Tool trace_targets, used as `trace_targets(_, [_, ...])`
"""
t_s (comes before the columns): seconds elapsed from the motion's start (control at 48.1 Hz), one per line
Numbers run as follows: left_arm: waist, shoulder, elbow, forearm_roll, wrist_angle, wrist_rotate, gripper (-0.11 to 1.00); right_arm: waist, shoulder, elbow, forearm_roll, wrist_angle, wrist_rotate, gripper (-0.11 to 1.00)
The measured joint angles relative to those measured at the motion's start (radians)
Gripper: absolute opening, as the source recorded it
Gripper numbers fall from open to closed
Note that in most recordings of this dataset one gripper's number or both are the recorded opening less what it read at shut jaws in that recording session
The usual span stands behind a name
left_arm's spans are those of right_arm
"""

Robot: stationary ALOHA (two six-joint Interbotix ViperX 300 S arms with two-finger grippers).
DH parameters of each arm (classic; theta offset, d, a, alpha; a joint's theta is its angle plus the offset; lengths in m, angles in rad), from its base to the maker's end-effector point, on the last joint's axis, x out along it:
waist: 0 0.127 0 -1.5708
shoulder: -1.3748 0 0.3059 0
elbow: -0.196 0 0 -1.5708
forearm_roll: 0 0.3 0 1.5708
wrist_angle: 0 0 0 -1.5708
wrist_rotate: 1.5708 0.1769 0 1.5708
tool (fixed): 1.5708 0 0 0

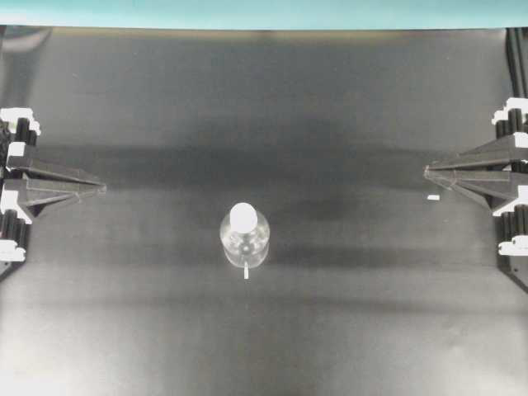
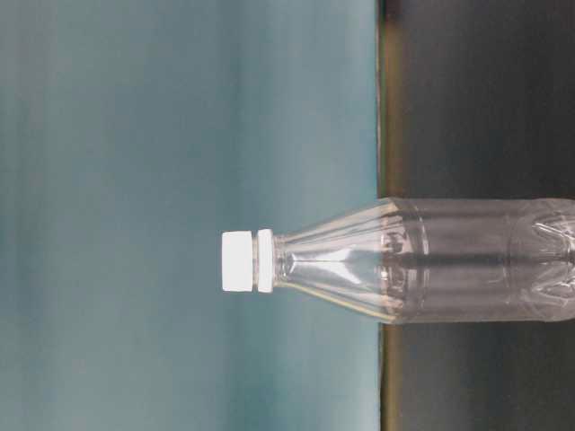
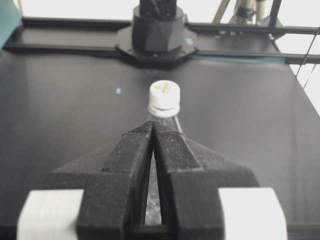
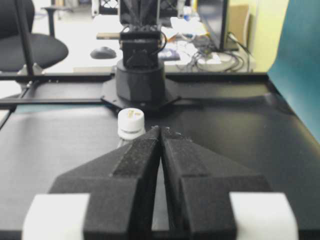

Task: Open the bottle cap by holding the bottle with the left arm and twisting the cap with the right arm.
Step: 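Move the left gripper to the clear bottle and close around its body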

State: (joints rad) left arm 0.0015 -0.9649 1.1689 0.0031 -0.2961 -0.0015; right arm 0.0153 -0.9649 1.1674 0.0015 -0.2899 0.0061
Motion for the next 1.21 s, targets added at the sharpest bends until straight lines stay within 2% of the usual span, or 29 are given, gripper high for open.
trace_targets(0.083, [0.003, 0.040, -0.029, 0.028, 0.002, 0.000, 0.16, -0.002, 0.000, 0.000, 0.005, 0.012, 0.002, 0.09])
trace_targets(0.166, [0.011, 0.092, -0.066, 0.037, 0.002, 0.005, 0.10, -0.003, 0.000, -0.005, 0.020, 0.067, 0.005, 0.00])
trace_targets(0.354, [0.014, 0.199, -0.149, 0.038, -0.012, 0.006, 0.10, -0.003, 0.000, -0.035, 0.026, 0.210, 0.011, 0.00])
trace_targets(0.52, [0.015, 0.316, -0.221, 0.038, -0.098, 0.011, 0.13, -0.003, -0.002, -0.049, 0.029, 0.295, 0.012, 0.00])
trace_targets(0.603, [0.014, 0.379, -0.250, 0.038, -0.147, 0.009, 0.23, -0.005, -0.008, -0.052, 0.031, 0.322, 0.014, 0.00])
trace_targets(0.686, [0.006, 0.451, -0.290, 0.040, -0.181, 0.011, 0.44, -0.003, -0.020, -0.054, 0.031, 0.345, 0.014, 0.00])
trace_targets(0.79, [-0.011, 0.548, -0.348, 0.038, -0.199, 0.006, 0.77, -0.003, -0.040, -0.058, 0.029, 0.373, 0.014, 0.00])
trace_targets(0.873, [-0.020, 0.629, -0.394, 0.038, -0.210, -0.006, 0.94, -0.005, -0.052, -0.061, 0.029, 0.391, 0.015, 0.00])
trace_targets(1.04, [-0.032, 0.778, -0.446, 0.038, -0.261, -0.008, 0.93, -0.005, -0.072, -0.066, 0.037, 0.431, 0.020, 0.00])
trace_targets(1.206, [-0.031, 0.856, -0.442, 0.038, -0.334, -0.008, 0.94, -0.003, -0.087, -0.071, 0.038, 0.474, 0.066, 0.00])
